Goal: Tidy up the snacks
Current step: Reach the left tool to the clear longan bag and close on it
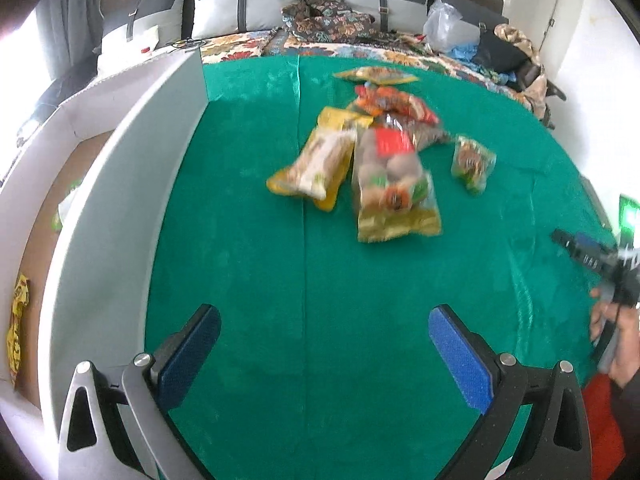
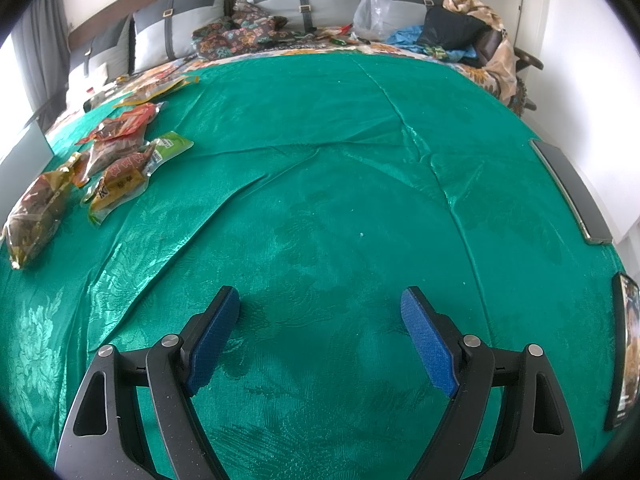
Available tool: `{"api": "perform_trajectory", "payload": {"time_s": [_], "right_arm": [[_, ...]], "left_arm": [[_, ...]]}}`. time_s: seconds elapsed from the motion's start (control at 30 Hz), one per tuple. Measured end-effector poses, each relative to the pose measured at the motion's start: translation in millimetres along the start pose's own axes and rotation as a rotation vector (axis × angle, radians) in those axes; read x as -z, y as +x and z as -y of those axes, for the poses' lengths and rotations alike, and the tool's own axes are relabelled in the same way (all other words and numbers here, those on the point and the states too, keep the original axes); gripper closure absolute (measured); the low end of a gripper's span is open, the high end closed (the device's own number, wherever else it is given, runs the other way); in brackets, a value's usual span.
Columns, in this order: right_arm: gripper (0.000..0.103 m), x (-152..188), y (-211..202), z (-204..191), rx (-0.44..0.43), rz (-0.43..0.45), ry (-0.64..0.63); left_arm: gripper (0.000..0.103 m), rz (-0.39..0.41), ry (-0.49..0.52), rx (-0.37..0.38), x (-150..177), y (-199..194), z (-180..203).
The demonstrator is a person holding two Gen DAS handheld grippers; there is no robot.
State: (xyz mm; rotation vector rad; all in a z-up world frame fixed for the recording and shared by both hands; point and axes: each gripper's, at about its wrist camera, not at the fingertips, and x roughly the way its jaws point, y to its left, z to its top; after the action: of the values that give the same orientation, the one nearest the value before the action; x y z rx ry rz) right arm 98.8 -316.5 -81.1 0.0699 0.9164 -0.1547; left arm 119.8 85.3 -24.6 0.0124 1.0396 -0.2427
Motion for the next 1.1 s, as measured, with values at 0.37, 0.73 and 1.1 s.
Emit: {"api": "perform_trajectory", "payload": {"time_s": [0.37, 0.73, 1.1], "right_arm": [[0.017, 0, 0, 0, -0.001, 0.000, 0.001], [0.017, 0, 0, 0, -0.001, 0.000, 0.001], [0.017, 0, 1, 0, -0.001, 0.000, 0.002]], "left_arm": [[0.000, -0.025, -0.083, 0.050, 7, 18, 18], [0.000, -0.021, -0.104, 0.033, 12, 23, 19], [0.000, -0.019, -0.134, 0.021, 13, 25, 12]]}}
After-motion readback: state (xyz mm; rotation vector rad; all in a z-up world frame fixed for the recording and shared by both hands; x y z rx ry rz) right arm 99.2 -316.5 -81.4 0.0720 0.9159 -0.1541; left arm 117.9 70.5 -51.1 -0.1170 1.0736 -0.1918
